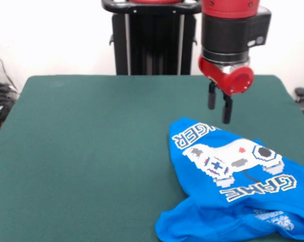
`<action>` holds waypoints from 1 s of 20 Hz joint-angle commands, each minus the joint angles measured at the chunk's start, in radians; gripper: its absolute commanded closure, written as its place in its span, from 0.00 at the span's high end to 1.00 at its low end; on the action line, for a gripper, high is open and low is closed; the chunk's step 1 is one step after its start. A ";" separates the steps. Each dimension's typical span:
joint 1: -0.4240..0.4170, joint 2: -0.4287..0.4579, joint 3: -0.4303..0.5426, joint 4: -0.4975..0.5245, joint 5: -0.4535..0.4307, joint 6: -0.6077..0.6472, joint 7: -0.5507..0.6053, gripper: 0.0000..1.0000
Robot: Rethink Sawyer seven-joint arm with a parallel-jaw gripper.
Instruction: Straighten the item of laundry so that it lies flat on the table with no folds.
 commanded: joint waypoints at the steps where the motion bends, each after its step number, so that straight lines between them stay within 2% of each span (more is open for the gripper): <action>1: 0.066 0.109 0.104 0.005 0.047 0.062 0.080 1.00; 3: 0.111 0.127 0.064 -0.032 0.034 0.081 0.114 1.00; 7: 0.143 0.166 0.041 -0.066 0.043 0.071 0.141 1.00; 17: 0.147 0.246 0.021 -0.123 0.035 0.012 0.114 1.00; 20: 0.177 0.280 -0.024 -0.160 0.021 0.005 0.140 1.00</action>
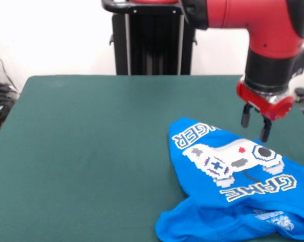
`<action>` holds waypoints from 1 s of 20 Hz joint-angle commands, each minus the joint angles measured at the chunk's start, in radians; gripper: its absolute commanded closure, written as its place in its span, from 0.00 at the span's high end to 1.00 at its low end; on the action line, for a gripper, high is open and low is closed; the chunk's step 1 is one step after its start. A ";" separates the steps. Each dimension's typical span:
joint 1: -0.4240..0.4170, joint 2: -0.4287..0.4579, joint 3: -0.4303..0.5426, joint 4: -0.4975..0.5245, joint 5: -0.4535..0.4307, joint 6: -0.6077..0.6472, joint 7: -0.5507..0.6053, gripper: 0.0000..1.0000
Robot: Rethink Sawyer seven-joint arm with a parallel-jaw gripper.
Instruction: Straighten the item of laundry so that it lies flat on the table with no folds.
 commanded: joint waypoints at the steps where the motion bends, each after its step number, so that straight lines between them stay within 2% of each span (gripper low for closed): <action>1: 0.064 0.138 -0.050 -0.083 0.011 -0.003 0.156 1.00; 5: 0.096 0.189 -0.102 -0.118 0.015 -0.033 0.186 1.00; 7: 0.093 0.197 -0.096 -0.123 0.022 -0.033 0.171 1.00; 13: 0.050 0.136 -0.016 -0.077 0.030 0.004 0.069 1.00; 20: 0.028 0.109 0.028 -0.068 0.040 0.028 0.039 1.00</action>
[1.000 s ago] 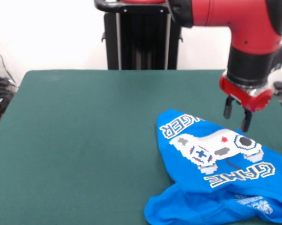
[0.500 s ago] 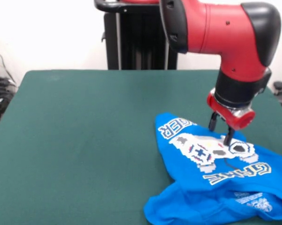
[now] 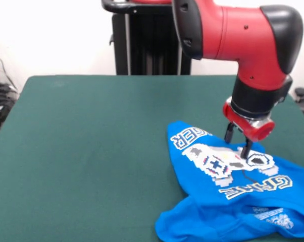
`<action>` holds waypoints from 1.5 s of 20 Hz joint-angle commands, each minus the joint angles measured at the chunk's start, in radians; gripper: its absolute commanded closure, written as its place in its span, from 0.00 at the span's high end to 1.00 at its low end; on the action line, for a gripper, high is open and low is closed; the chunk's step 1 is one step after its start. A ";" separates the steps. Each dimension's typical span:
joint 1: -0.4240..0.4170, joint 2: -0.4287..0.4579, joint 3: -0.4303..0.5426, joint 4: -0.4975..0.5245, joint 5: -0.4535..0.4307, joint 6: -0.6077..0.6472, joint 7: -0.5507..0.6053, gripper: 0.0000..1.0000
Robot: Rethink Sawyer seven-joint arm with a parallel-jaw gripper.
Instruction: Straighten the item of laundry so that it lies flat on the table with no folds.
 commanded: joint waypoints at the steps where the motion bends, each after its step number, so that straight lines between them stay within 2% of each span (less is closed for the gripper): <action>1: -0.022 -0.026 0.119 0.022 0.044 0.032 0.035 1.00; 7: -0.018 -0.100 0.123 0.058 0.053 0.099 0.040 1.00; 14: -0.041 -0.136 0.145 0.092 0.057 0.114 0.025 1.00; 21: -0.014 -0.098 0.129 0.088 0.047 0.073 0.065 1.00; 30: -0.012 -0.071 0.159 0.122 0.056 0.023 0.066 1.00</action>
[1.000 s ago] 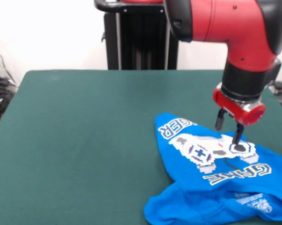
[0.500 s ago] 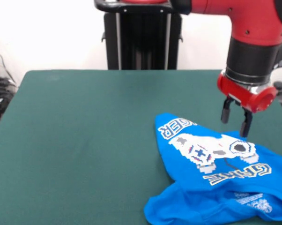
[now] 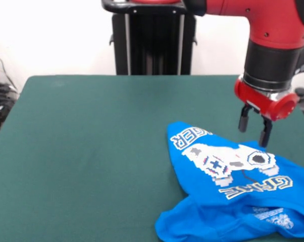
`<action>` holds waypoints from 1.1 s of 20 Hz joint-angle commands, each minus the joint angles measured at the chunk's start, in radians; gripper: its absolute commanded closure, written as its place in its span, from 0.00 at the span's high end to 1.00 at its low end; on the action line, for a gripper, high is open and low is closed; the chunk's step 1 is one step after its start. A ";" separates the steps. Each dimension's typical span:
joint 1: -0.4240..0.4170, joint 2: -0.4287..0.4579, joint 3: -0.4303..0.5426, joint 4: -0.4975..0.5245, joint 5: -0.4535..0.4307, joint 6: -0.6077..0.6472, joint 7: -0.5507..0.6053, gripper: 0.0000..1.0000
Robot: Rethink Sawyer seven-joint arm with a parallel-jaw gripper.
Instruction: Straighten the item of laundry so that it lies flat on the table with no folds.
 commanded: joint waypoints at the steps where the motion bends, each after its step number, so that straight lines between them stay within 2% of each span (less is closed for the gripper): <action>1: 0.016 0.083 0.139 0.109 0.048 0.016 0.064 1.00; 16: 0.003 0.138 0.173 0.127 0.014 -0.085 0.044 1.00; 22: 0.032 0.190 0.129 0.096 -0.009 -0.123 0.065 1.00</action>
